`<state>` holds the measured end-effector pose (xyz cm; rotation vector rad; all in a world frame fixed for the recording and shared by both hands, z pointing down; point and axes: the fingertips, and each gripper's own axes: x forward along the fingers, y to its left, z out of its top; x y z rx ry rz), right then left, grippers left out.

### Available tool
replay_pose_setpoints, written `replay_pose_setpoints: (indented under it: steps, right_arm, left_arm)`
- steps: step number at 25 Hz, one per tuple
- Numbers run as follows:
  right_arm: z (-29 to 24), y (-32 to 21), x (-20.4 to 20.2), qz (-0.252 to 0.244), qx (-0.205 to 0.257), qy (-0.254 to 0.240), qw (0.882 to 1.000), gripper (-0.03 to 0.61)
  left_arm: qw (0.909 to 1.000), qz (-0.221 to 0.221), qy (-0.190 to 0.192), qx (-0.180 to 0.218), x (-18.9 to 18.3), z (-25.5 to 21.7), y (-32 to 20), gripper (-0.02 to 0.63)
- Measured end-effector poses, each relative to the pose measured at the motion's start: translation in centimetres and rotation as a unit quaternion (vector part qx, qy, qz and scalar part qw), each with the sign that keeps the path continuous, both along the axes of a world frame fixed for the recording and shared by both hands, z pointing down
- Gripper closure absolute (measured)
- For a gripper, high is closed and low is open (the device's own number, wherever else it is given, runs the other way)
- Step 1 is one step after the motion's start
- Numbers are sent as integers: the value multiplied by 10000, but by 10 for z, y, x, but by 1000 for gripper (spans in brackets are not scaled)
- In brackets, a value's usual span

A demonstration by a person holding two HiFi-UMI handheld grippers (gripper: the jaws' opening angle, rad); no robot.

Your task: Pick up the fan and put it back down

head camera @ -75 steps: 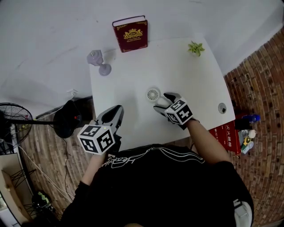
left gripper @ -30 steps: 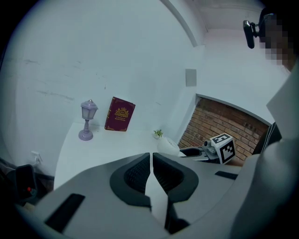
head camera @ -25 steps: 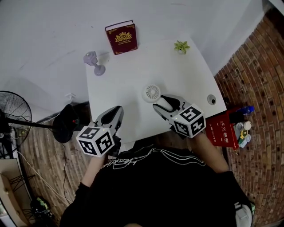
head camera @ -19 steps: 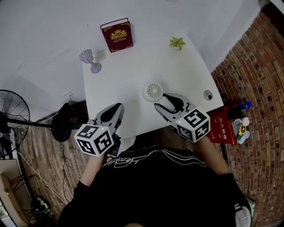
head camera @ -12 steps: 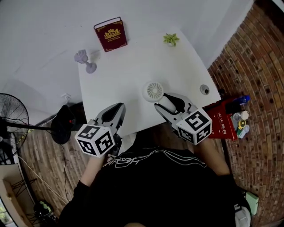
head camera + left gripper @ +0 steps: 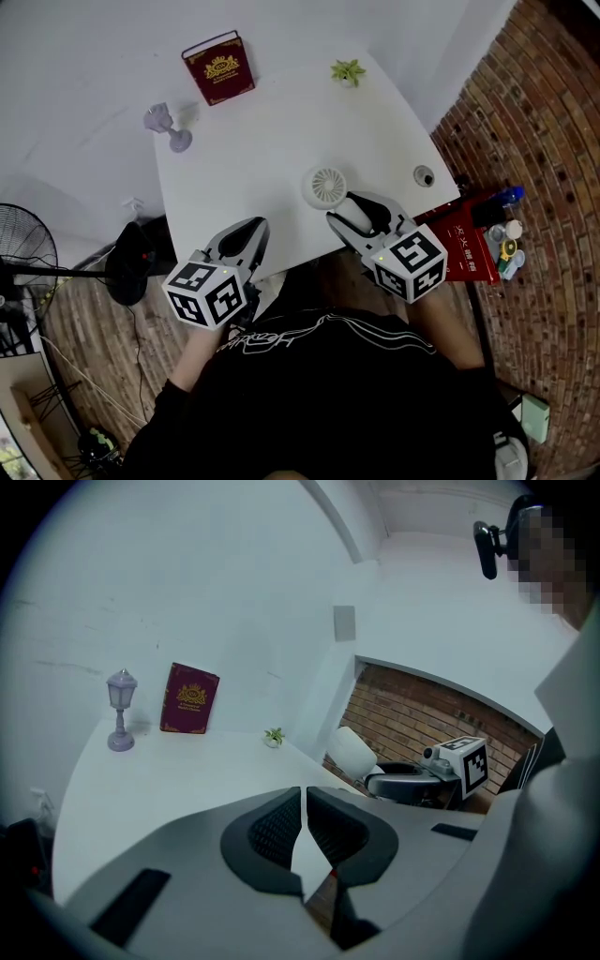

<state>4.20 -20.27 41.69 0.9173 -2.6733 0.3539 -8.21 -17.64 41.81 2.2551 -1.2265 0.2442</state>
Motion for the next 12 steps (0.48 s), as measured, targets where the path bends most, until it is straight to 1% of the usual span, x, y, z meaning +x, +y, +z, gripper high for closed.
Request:
replay_pose_setpoints:
  steps: [5,8,12]
  right_arm:
    - [10,-16,4,125,-22,201,9997,385]
    - [18,-29,8,266,-44,317,9991,385]
    - [38,-49,14,456,-222,460,9977,385]
  left_arm:
    - [9999,68,-68,-108,5,6,-10,571]
    - [9997,135,-176,-97,12,7,-22,571]
    - [9996,156,-220,-118,14,7,-31,571]
